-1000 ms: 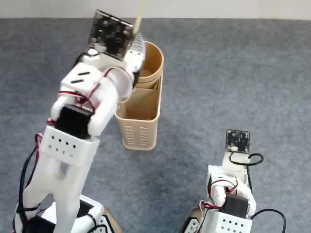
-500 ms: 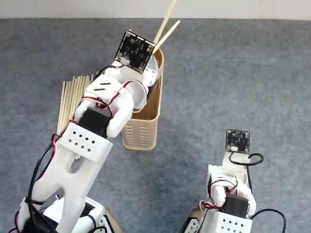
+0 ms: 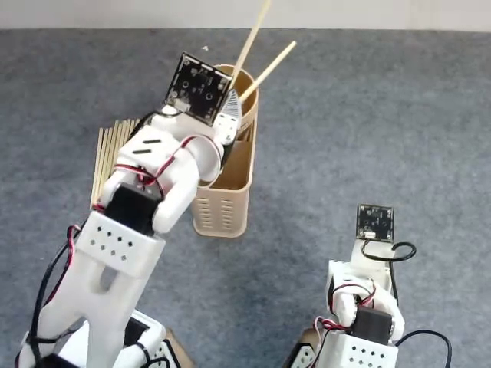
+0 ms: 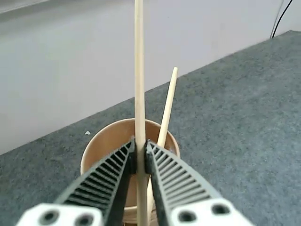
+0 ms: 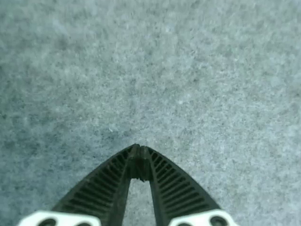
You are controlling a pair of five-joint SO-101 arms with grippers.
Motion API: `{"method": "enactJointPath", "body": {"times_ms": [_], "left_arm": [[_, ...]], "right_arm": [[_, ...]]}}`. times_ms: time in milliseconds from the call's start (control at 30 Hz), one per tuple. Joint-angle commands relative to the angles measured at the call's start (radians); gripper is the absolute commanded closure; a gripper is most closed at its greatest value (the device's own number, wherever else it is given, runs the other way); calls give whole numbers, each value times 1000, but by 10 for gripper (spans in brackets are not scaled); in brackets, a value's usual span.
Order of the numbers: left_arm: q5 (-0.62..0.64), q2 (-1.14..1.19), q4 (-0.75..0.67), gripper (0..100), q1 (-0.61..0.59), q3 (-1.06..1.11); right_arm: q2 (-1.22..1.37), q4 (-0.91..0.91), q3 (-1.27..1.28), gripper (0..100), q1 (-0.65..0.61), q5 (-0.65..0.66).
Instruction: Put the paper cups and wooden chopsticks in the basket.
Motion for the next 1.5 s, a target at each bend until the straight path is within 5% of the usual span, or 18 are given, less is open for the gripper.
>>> {"method": "enactJointPath", "body": {"times_ms": [0,233,833,1467], "left_arm": [[8,-35,5,992,-1,5],[8,-41,2,869,1,119],[3,-461,6,864,-38,346],[6,-522,5,867,-111,579]], "right_arm": [[-12,4,136,993,7,-11],[-12,4,136,993,7,-11],[-12,4,136,993,7,-11],[-12,4,136,993,7,-11]]}}
